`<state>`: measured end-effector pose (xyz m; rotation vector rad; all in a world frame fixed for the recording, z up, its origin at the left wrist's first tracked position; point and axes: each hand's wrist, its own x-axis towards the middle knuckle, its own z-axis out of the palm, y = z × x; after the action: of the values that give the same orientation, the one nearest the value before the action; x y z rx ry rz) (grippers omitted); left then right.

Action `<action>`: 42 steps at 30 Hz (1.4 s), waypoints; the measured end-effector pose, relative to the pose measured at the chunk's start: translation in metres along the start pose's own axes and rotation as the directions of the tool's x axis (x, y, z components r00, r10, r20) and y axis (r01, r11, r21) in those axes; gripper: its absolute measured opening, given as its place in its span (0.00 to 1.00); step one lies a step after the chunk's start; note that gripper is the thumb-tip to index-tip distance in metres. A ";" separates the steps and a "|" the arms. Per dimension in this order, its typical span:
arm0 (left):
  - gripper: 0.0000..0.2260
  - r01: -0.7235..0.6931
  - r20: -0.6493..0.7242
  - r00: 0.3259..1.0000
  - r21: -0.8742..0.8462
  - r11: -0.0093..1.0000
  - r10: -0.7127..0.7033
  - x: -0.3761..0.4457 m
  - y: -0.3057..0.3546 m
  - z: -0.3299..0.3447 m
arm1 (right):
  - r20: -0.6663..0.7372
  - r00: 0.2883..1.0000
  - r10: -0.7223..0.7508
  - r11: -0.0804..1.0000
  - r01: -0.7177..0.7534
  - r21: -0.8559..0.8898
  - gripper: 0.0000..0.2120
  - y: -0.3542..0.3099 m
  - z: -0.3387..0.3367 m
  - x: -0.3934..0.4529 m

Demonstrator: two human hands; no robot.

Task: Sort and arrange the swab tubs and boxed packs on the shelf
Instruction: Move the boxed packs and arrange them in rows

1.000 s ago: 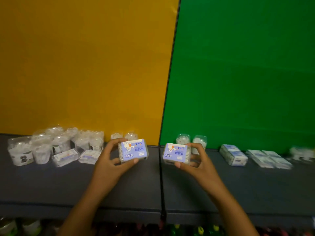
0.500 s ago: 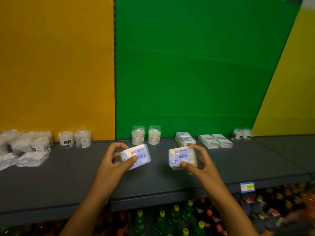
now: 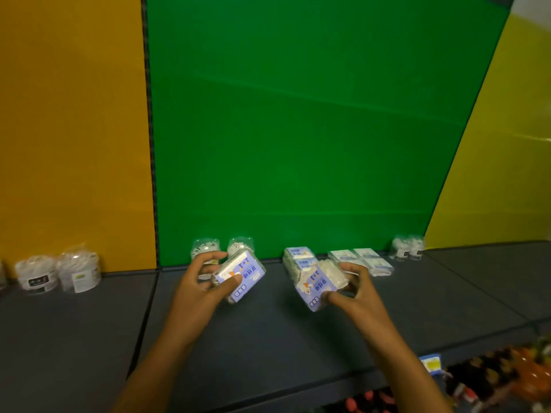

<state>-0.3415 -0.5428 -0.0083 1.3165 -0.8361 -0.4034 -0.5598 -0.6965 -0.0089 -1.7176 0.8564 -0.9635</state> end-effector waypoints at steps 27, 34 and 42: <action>0.23 0.168 -0.014 0.986 0.148 0.975 -0.168 0.098 -0.078 0.115 | 0.238 0.970 -0.049 0.989 0.013 0.147 0.19 0.049 -0.044 0.156; 0.22 0.225 -0.271 0.948 0.207 0.952 -0.165 0.101 -0.091 0.151 | 0.337 0.937 -0.090 0.978 0.020 0.206 0.17 0.060 -0.062 0.192; 0.18 0.272 -0.444 0.887 0.280 0.921 -0.127 0.099 -0.106 0.168 | 0.418 0.903 -0.103 0.958 -0.023 0.286 0.17 0.071 -0.062 0.209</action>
<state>-0.3793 -0.7508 -0.0744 1.7419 -0.4116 -0.1277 -0.5300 -0.9238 -0.0155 -1.6120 0.3720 -0.6549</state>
